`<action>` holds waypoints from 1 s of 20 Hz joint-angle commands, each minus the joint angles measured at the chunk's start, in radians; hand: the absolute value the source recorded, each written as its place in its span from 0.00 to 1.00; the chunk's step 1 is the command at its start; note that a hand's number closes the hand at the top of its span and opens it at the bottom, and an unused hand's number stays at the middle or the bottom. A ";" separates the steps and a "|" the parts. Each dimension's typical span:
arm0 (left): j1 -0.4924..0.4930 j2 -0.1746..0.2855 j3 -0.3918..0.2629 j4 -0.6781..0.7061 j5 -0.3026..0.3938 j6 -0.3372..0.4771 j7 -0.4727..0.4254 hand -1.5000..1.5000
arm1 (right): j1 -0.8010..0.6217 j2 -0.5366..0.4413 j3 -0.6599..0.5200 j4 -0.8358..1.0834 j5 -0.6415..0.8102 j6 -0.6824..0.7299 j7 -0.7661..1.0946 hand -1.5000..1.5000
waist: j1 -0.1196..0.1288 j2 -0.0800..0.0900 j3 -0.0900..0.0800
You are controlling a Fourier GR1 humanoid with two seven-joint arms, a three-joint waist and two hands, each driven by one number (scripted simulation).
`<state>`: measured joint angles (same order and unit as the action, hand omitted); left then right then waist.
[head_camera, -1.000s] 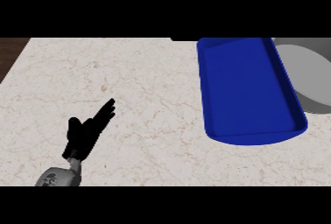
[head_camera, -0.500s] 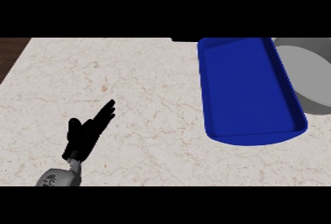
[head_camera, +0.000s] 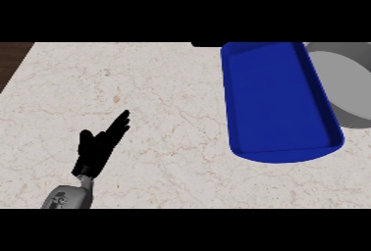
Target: Pick the can from the tray and place it in the pot
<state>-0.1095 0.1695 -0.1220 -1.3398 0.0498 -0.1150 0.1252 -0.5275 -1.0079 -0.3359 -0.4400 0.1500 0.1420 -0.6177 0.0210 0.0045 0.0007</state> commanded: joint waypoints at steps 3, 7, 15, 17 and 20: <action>-0.009 0.028 0.019 -0.029 0.017 -0.036 0.041 0.50 | -0.170 0.022 0.117 -0.012 0.126 -0.036 0.164 1.00 | 0.011 0.002 0.000; 0.033 0.005 -0.013 -0.034 -0.004 -0.040 -0.008 0.50 | -0.279 0.037 0.175 0.050 0.210 -0.044 0.217 1.00 | 0.026 0.007 0.001; 0.007 -0.020 -0.031 -0.047 -0.029 -0.013 0.031 0.50 | -0.349 0.122 0.335 0.123 0.428 -0.213 0.292 1.00 | 0.046 0.016 0.002; -0.005 -0.029 -0.023 -0.024 -0.019 -0.016 0.029 0.50 | -0.388 0.144 0.402 0.122 0.506 -0.237 0.376 1.00 | 0.044 0.016 0.001; -0.029 -0.030 -0.025 -0.001 -0.024 -0.028 0.009 0.50 | -0.443 0.208 0.473 0.167 0.593 -0.241 0.492 1.00 | 0.058 0.023 0.000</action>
<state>-0.1233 0.1483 -0.1391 -1.3624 0.0311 -0.1347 0.1458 -0.9169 -0.8636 0.0535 -0.3118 0.6384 -0.0620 -0.2374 0.0679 0.0214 0.0013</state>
